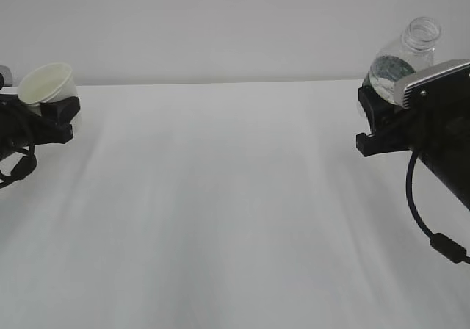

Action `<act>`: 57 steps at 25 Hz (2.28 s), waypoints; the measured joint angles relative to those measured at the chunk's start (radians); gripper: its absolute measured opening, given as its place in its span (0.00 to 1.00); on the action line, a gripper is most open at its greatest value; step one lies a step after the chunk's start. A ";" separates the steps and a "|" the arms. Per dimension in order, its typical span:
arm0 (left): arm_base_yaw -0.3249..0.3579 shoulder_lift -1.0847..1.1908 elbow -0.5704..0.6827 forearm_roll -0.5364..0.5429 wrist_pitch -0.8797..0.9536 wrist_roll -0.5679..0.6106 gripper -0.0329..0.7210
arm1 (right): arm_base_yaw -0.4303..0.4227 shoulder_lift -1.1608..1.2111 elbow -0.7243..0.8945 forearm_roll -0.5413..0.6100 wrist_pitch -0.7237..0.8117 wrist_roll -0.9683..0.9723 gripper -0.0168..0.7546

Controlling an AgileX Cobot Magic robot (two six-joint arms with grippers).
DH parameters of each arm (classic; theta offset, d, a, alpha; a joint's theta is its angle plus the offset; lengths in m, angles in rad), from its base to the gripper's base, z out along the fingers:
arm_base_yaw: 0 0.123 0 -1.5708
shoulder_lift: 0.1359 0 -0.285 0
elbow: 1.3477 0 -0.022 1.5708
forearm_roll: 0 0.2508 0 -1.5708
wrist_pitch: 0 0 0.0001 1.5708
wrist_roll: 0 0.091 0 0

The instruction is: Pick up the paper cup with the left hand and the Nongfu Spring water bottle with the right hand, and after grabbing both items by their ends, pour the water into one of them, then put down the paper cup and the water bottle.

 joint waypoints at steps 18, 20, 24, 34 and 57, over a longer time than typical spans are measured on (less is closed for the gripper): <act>0.000 0.129 0.000 -0.145 -0.072 0.052 0.59 | 0.000 0.000 0.000 0.000 0.009 0.005 0.60; 0.000 0.148 0.000 -0.159 -0.096 0.054 0.59 | 0.000 0.000 0.000 0.000 0.009 0.007 0.60; 0.000 0.178 0.000 -0.190 -0.106 0.055 0.59 | 0.000 0.000 0.000 0.000 0.015 0.007 0.60; 0.000 0.247 0.000 -0.220 -0.111 0.067 0.59 | 0.000 0.000 0.000 -0.002 0.027 0.018 0.60; 0.000 0.254 -0.006 -0.226 -0.132 0.067 0.87 | 0.000 0.000 0.000 -0.003 0.031 0.018 0.60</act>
